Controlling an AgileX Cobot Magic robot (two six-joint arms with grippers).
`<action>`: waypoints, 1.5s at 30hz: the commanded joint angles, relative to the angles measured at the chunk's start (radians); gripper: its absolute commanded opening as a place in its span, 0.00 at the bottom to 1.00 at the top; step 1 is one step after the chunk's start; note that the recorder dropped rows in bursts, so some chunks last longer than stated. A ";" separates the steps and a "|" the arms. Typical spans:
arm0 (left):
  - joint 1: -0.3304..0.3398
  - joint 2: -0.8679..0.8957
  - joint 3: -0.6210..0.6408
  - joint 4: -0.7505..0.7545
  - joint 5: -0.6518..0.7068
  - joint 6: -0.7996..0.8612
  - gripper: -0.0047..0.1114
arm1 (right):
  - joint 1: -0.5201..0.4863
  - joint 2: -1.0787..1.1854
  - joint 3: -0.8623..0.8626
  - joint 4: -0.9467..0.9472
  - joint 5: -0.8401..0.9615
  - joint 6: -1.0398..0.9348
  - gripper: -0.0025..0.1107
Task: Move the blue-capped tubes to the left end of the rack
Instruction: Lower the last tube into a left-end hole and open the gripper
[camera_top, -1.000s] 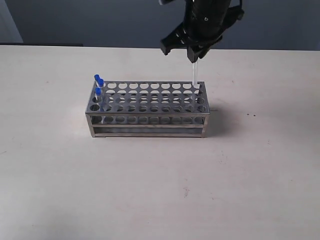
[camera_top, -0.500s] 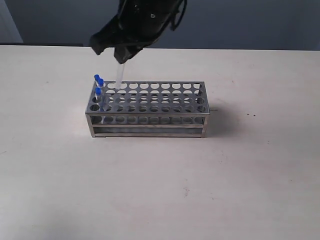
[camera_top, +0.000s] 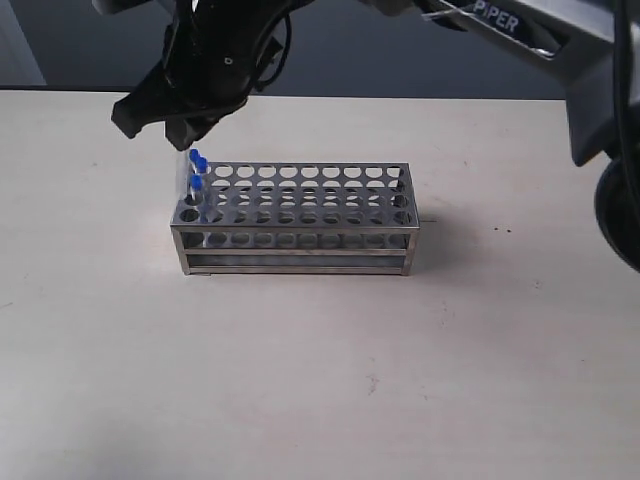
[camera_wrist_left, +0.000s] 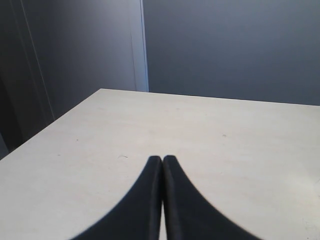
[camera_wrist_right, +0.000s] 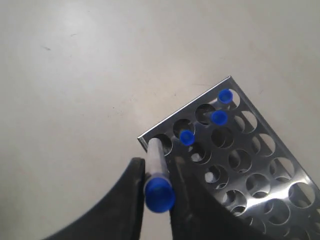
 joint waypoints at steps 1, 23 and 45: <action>-0.006 0.003 0.004 -0.005 -0.011 -0.002 0.04 | 0.000 0.024 -0.007 0.013 0.029 -0.006 0.02; -0.006 0.003 0.004 -0.005 -0.011 -0.002 0.04 | 0.000 0.149 -0.011 0.015 -0.016 -0.006 0.02; -0.006 0.003 0.004 -0.005 -0.011 -0.002 0.04 | -0.002 0.176 -0.013 0.069 0.011 -0.013 0.45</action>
